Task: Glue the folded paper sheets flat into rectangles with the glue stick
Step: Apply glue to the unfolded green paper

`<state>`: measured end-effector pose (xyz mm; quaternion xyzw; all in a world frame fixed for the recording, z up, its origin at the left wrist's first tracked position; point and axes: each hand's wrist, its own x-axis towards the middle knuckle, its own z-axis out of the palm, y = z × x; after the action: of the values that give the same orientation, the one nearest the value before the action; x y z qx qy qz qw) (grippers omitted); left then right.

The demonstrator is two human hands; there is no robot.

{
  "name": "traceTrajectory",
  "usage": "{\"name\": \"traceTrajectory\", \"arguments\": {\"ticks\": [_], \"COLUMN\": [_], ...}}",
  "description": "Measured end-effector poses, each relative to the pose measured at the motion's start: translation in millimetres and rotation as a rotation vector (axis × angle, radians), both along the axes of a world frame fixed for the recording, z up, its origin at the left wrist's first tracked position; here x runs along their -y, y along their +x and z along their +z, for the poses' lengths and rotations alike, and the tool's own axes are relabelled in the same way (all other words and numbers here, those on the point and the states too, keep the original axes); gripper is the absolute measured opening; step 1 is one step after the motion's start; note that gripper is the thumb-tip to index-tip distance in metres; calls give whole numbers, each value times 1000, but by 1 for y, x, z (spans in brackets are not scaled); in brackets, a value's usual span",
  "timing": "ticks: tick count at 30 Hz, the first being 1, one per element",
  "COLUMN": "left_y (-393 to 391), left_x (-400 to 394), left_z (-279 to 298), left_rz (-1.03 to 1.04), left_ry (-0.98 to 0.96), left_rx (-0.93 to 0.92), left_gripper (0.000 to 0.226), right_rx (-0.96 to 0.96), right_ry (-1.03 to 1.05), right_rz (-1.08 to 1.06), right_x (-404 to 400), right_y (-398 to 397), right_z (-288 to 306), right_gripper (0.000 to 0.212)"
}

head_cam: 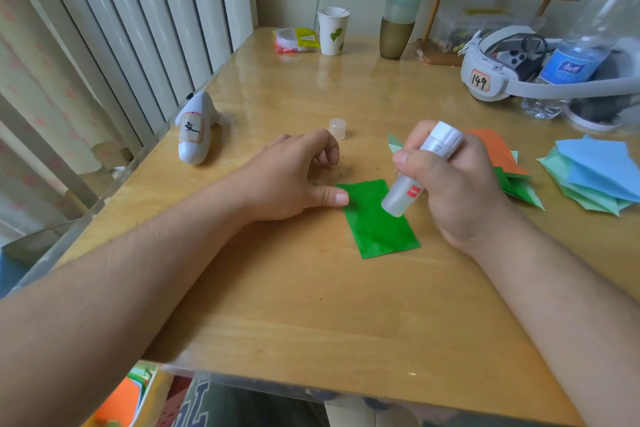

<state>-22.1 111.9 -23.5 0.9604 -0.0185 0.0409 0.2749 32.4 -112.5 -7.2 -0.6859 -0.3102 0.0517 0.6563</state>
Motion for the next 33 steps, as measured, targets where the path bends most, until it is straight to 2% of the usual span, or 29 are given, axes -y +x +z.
{"name": "traceTrajectory", "arguments": {"ticks": [3,5,7,9,18,24,29,33], "left_y": [-4,-8,-10,-12,-12,-10,-10,-9], "left_x": [-4,-3,0,4,12,16,16,15], "left_z": [7,9,7,5,1,-2,-2,-2], "left_rz": [6,-21,-69,-95,-24,20,27,28], "left_ry": [-103,-98,2,127,119,115,118,122], "left_rx": [12,-14,-73,-141,-98,-74,-83,-92], "left_gripper": [43,50,65,77,76,95,112,110], "right_rx": [132,254,346,384,337,353,416,441], "right_ry": [-147,-409,-678,-777,-729,-668,-611,-505], "right_rz": [-61,-73,-50,-5,61,60,-24,-170], "right_x": [-3,-8,-16,-24,-34,-37,-46,-44], "right_y": [4,8,8,5,3,4,8,13], "right_z": [4,12,22,28,12,4,-1,-3], "right_gripper": [26,26,29,27,26,26,27,28]}}
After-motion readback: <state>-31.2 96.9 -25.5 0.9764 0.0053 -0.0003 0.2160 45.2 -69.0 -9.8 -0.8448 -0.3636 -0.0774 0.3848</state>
